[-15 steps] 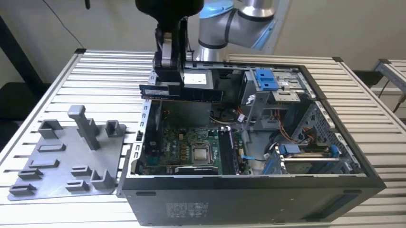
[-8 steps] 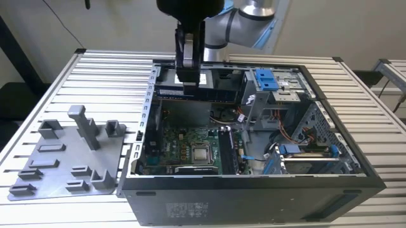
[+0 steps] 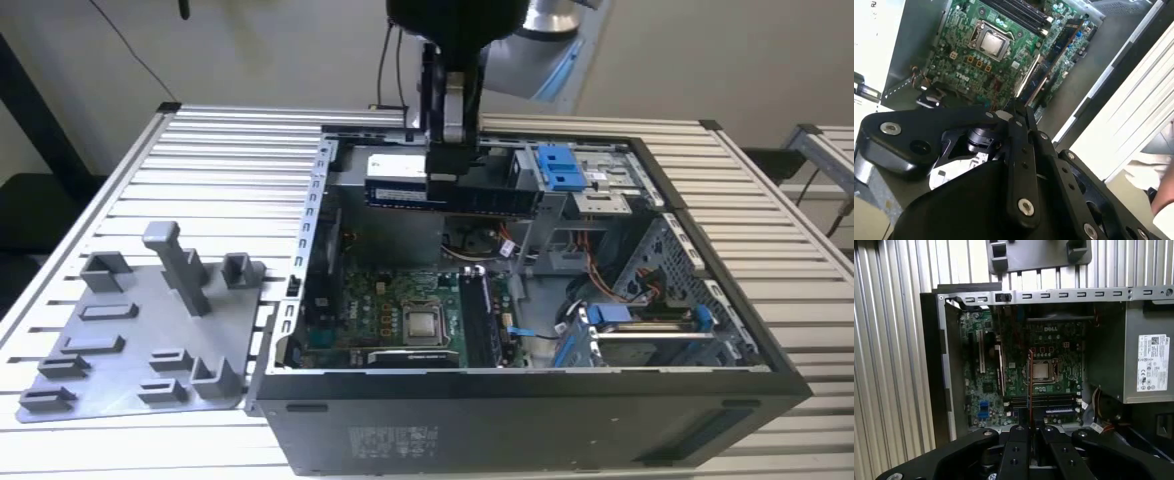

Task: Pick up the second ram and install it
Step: 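Pick up the second ram and move it above second insertion slot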

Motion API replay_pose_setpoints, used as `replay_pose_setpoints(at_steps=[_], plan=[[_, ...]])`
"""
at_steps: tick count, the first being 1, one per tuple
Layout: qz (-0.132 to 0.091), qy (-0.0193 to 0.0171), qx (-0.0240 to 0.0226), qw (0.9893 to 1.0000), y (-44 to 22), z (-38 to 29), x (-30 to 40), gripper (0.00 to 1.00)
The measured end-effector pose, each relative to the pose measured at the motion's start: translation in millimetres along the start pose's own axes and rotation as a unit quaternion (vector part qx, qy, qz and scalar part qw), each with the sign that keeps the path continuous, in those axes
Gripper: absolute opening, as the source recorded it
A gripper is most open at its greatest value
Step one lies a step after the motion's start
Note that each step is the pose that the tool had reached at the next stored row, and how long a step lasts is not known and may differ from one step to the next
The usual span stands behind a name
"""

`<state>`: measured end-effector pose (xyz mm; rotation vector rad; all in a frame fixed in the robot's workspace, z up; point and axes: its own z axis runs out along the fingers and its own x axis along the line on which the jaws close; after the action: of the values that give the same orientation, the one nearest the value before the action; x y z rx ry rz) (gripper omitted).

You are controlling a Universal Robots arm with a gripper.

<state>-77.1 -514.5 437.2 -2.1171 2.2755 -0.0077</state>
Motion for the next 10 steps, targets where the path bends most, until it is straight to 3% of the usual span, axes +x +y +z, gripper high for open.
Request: replay_pose_setpoints(at_steps=[10], plan=[[0.000,0.0000,-0.0001,1.0000,-33.4,0.9,-2.4,0.14]])
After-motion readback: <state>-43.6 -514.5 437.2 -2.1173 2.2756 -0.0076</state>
